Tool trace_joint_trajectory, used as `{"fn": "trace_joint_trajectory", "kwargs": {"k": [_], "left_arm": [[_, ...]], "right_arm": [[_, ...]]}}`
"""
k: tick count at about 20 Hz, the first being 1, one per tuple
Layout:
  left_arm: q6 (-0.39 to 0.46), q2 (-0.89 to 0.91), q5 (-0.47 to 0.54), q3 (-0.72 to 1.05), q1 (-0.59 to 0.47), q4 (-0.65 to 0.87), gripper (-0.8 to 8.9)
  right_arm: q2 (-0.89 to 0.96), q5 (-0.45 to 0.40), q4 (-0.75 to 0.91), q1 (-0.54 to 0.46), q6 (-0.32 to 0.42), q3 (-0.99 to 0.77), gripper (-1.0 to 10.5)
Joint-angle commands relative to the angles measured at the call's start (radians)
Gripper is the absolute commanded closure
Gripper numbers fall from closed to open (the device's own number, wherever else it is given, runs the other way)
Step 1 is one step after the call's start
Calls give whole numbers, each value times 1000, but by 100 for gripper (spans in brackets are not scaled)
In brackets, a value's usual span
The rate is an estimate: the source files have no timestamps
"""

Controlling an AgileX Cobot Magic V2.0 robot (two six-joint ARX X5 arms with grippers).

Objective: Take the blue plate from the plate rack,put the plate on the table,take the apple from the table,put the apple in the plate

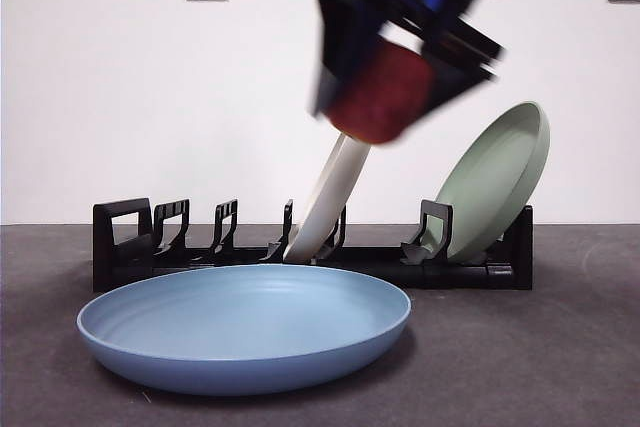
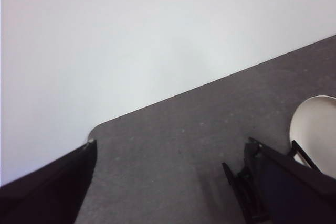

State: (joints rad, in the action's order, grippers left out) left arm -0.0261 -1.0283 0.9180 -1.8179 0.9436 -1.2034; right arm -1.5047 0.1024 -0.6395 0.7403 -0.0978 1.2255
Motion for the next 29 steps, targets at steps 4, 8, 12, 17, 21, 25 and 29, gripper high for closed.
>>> {"fn": "trace_joint_trajectory", "kwargs": {"k": [4,8,12,17,21,25,29], "left_arm": [[5,2,26,3,-3,-15,342],[4,2,26,3,-3,-54,342],[-6,2,26,3,-3,-101,342],[-34,2,25,3,-3,-141,343],[-56,2,24,3,-3,-169,343],[-60,2,22,3,-3,-175,342],[-84,2,14,3,-3,-178,343]], "right_arm": [[-188,1,33,121,-6,129,959],[-348,-10,31,151,-4,171,959],[-446,-57,-6,153,-4,171,958],[-482,-57,-4,152,11,171,940],[-482,-56,-7,152,14,171,709],[-482,-56,-7,152,14,171,559],[-481,-49,-15,152,9,171,556]]}}
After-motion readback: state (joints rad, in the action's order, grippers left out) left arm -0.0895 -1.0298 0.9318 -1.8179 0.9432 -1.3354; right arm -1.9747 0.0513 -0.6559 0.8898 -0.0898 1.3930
